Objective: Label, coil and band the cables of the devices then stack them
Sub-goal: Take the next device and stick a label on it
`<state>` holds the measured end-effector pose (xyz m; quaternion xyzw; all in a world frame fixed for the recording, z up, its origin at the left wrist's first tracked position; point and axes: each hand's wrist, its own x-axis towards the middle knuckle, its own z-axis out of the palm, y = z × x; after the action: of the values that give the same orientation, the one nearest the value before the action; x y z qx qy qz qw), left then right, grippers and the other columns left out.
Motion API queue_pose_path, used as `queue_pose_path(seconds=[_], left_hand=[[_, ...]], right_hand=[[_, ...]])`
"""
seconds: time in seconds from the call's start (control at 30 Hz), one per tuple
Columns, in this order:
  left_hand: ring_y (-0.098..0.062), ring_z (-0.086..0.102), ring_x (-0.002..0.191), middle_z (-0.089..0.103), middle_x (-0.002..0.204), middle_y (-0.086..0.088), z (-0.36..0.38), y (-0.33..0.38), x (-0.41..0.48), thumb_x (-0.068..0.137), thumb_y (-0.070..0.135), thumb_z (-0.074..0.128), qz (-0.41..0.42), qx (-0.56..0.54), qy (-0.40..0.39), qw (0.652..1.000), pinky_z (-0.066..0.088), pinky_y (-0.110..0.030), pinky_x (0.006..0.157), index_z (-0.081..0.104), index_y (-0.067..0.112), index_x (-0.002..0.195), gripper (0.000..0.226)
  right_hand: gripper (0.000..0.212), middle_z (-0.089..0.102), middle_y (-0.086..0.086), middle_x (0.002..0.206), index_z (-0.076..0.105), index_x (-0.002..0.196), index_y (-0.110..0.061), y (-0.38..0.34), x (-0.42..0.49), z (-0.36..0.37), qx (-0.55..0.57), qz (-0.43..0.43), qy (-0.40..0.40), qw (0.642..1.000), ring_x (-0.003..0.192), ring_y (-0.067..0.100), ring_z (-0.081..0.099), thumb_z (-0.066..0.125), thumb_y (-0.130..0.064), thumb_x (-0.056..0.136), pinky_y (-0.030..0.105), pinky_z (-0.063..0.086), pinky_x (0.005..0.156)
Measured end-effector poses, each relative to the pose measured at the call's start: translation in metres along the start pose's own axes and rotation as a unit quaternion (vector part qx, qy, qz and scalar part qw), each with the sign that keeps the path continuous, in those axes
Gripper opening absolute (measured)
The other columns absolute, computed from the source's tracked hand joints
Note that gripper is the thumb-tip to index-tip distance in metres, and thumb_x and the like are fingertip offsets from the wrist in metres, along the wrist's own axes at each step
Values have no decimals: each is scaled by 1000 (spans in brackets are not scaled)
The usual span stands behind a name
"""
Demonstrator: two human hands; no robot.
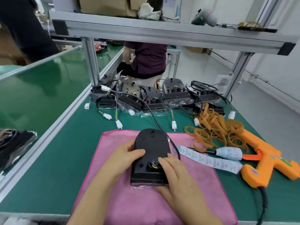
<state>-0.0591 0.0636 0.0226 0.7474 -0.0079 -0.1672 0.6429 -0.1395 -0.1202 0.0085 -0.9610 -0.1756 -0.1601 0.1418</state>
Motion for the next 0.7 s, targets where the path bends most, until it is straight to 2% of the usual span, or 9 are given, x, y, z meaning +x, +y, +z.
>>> queue_pose_path(seconds=[0.1,0.17,0.2,0.23,0.3,0.37,0.43,0.57,0.7], left_hand=[[-13,69,102,75,105,7,2,0,-2,69,26,60,1,10,14,1000,52,-36,96,68,24,110,42],[-15,70,101,75,105,4,2,-1,-2,72,21,61,9,26,12,1000,52,-36,96,68,21,111,39],[-16,70,102,75,105,3,2,-1,-2,78,16,62,15,37,7,999,53,-36,95,68,20,112,35],[-17,70,103,75,106,3,1,0,-2,83,9,61,22,45,2,999,53,-36,95,68,18,113,32],[-18,70,102,75,105,2,-1,0,-1,88,4,59,38,65,7,997,54,-39,95,69,17,112,29],[-18,67,107,73,109,2,-1,3,1,85,17,64,63,96,34,993,51,-43,97,70,19,112,27],[-18,60,115,70,115,3,3,7,6,78,34,65,98,160,83,979,45,-43,102,71,22,112,37],[-19,48,121,60,122,0,20,18,18,83,35,70,139,263,159,941,36,-31,105,66,20,117,38],[-20,43,115,55,117,2,38,27,25,84,36,70,151,292,135,934,34,-27,94,66,23,116,35]], right_hand=[[84,57,-8,127,59,128,-19,1,-4,-1,29,-17,-22,999,124,10,52,88,-45,53,13,51,83],[81,31,-24,143,35,141,-35,7,-6,-4,94,0,-49,994,138,-6,22,66,-60,71,6,26,106],[73,26,-28,144,30,141,-39,14,-5,-8,137,34,-62,988,138,-9,17,53,-64,77,6,17,109],[62,33,-27,142,36,139,-38,23,-3,-13,163,71,-33,983,136,-5,24,46,-61,82,10,20,108],[42,49,-12,134,50,131,-30,54,5,-24,74,147,40,986,126,9,42,48,-42,91,23,33,102],[35,55,-5,127,55,127,-28,88,19,-36,-105,213,-14,971,118,18,48,49,-34,93,34,39,95],[35,57,-4,122,56,123,-29,110,34,-38,-177,244,-112,947,113,21,50,48,-43,92,37,41,90],[48,51,-4,130,54,123,-39,121,56,-23,-134,215,-163,954,120,23,42,55,-59,81,38,35,94],[47,45,-3,129,57,116,-41,120,72,-14,-93,207,-199,953,119,23,36,67,-57,73,36,33,90]])
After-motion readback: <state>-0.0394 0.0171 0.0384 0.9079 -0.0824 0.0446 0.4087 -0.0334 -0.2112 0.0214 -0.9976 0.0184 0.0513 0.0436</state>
